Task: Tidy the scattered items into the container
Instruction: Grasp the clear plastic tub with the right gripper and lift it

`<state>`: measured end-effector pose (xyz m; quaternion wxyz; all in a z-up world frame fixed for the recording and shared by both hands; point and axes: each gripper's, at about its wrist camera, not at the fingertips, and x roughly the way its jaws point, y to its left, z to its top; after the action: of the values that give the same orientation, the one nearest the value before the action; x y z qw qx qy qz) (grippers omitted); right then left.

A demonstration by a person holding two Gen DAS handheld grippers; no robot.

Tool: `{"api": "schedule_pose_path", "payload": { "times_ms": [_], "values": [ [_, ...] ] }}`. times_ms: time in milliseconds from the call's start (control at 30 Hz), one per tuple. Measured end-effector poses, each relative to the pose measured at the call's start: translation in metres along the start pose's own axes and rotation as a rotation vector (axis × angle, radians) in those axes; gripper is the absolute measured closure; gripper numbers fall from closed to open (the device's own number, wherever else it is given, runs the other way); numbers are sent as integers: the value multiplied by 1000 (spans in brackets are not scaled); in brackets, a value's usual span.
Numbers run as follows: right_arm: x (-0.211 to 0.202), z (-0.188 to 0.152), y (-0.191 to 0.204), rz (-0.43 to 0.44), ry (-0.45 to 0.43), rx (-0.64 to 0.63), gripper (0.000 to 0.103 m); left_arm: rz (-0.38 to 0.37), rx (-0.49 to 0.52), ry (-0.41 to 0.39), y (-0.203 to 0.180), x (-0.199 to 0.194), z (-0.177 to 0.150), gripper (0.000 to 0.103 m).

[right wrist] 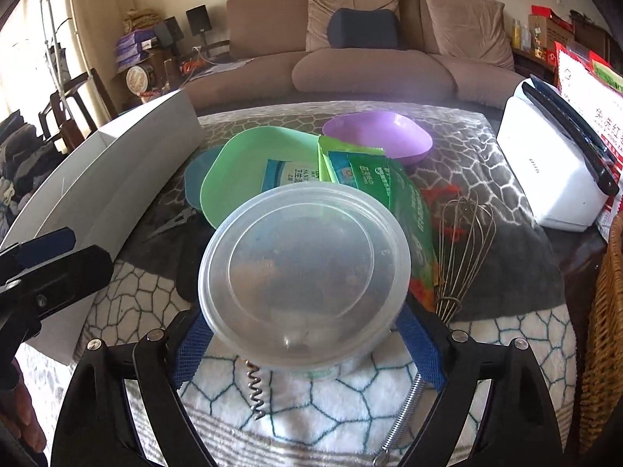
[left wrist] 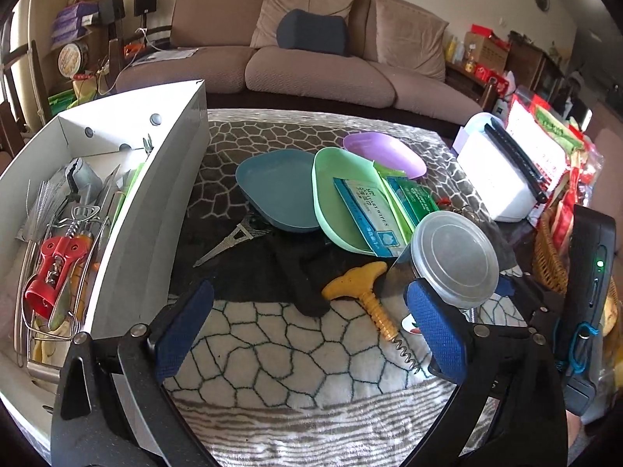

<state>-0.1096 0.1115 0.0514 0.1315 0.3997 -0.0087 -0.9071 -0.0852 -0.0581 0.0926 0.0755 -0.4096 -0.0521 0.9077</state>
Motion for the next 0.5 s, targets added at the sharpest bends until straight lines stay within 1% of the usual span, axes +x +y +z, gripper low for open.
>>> {"api": "schedule_pose_path", "payload": {
  "times_ms": [133,167,233,267,367,500],
  "values": [
    [10,7,4,-29,7,-25,13,-4,-1,0,1,3,3,3],
    [12,8,3,-30,8,-31,15,-3,-2,1,1,3,4,3],
    [11,9,3,-27,3,-36,16,-2,-7,4,2,5,4,3],
    [9,10,2,-11,5,-35,17,-1,-9,5,3,6,5,3],
    [-10,12,0,6,-10,-43,17,-3,-13,14,4,11,5,3],
    [-49,17,-14,-7,-43,-38,17,-55,-79,40,4,25,13,3]
  ]
}}
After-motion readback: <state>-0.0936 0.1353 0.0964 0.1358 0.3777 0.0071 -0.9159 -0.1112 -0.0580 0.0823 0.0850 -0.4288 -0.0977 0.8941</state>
